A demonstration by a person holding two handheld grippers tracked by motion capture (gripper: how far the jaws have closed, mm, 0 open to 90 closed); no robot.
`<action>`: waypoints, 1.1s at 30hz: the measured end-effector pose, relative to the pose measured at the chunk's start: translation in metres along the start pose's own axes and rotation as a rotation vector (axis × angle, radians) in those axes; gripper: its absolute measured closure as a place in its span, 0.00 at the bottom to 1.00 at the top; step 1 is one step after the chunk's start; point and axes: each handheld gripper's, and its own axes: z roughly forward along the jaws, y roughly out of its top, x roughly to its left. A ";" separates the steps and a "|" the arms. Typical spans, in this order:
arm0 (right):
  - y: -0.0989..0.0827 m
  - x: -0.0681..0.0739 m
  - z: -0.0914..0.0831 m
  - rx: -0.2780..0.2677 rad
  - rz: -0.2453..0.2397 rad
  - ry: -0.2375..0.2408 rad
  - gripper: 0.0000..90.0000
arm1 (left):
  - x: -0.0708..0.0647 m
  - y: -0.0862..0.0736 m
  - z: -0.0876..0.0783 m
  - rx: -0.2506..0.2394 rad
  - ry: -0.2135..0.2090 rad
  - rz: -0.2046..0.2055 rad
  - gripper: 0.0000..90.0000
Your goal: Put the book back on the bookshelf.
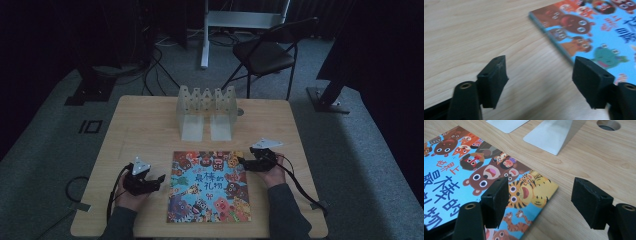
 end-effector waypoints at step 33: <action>0.001 -0.011 0.048 0.035 0.056 0.114 0.24 | -0.122 -0.007 0.010 0.053 -0.245 0.308 0.09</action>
